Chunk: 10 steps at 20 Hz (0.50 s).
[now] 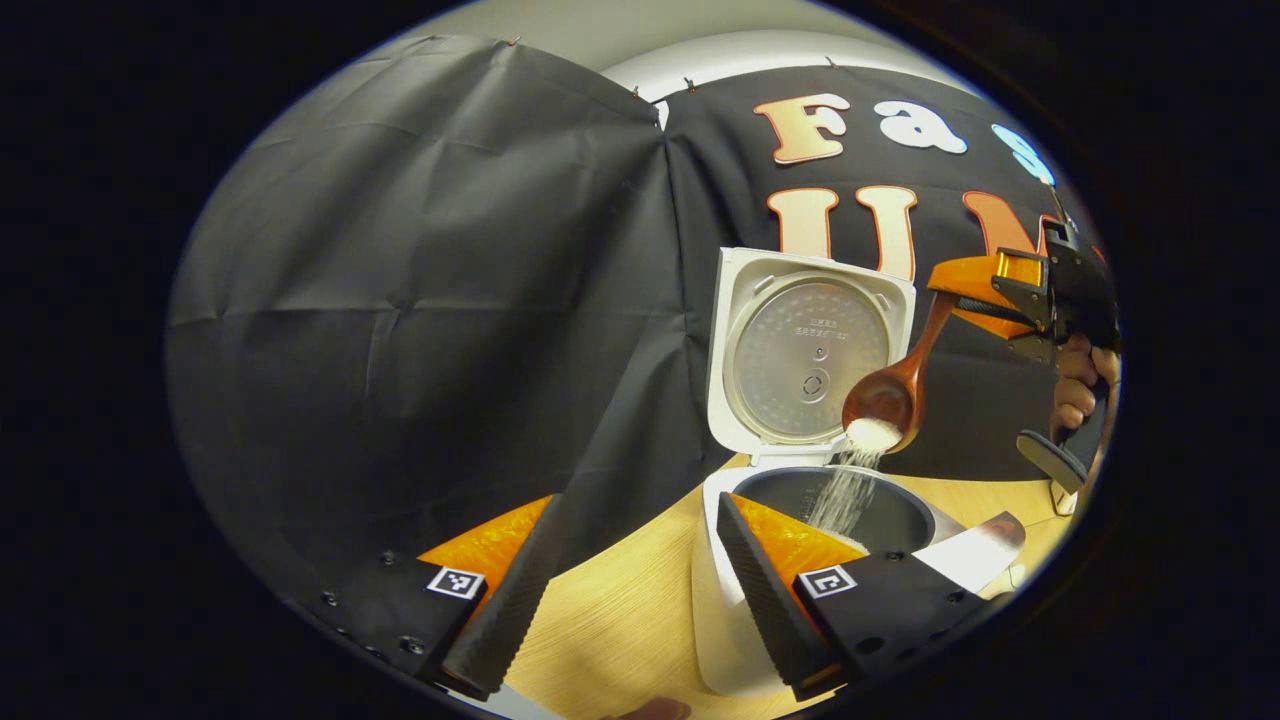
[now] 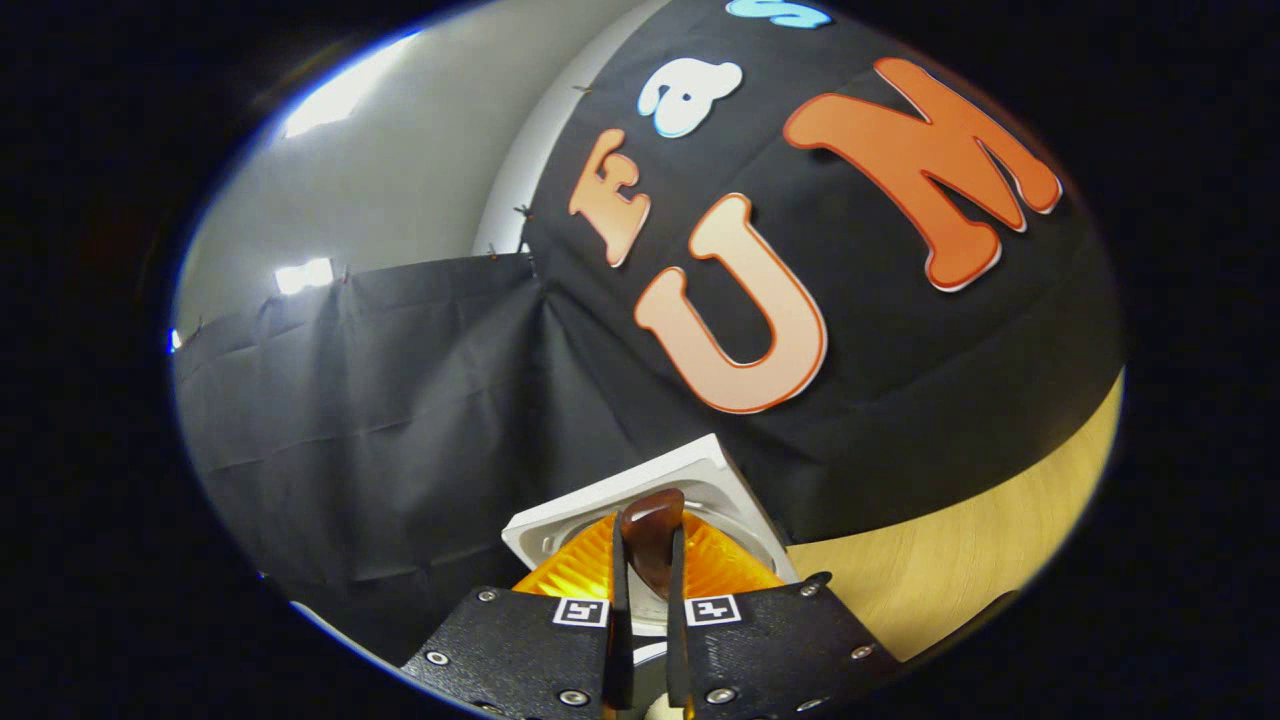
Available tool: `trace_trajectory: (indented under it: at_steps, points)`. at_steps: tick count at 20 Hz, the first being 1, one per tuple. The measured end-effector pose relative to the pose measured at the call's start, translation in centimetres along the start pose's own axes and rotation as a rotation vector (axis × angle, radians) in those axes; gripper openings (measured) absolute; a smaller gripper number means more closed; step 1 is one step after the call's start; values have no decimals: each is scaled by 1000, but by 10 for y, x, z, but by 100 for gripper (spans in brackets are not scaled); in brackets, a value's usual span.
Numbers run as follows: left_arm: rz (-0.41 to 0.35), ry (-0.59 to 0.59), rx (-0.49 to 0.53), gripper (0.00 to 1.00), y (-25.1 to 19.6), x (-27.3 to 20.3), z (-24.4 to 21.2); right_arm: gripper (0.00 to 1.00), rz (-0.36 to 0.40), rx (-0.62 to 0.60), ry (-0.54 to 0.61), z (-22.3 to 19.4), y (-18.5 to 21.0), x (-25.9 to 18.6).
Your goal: Close the left gripper, press the button to open the rice cooker; take a wooden spoon from the chopstick holder with the right hand, scoop a spoonful of rice and pour it into the rice cooker, then put the wooden spoon back into the chopstick holder.
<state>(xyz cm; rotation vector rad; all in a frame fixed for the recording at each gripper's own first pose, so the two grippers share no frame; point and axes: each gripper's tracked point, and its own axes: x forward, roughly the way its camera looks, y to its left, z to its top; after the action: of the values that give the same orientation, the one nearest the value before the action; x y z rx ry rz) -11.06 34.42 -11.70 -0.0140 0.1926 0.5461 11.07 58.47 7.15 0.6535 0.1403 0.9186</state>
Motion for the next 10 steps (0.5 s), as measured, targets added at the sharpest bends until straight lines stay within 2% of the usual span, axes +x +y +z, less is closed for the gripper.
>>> trace_trajectory:
  at_steps: [10]
  points:
    - [-18,-30,45,97,-4,-8,12,13,260,-387,-49,1,74,-28]
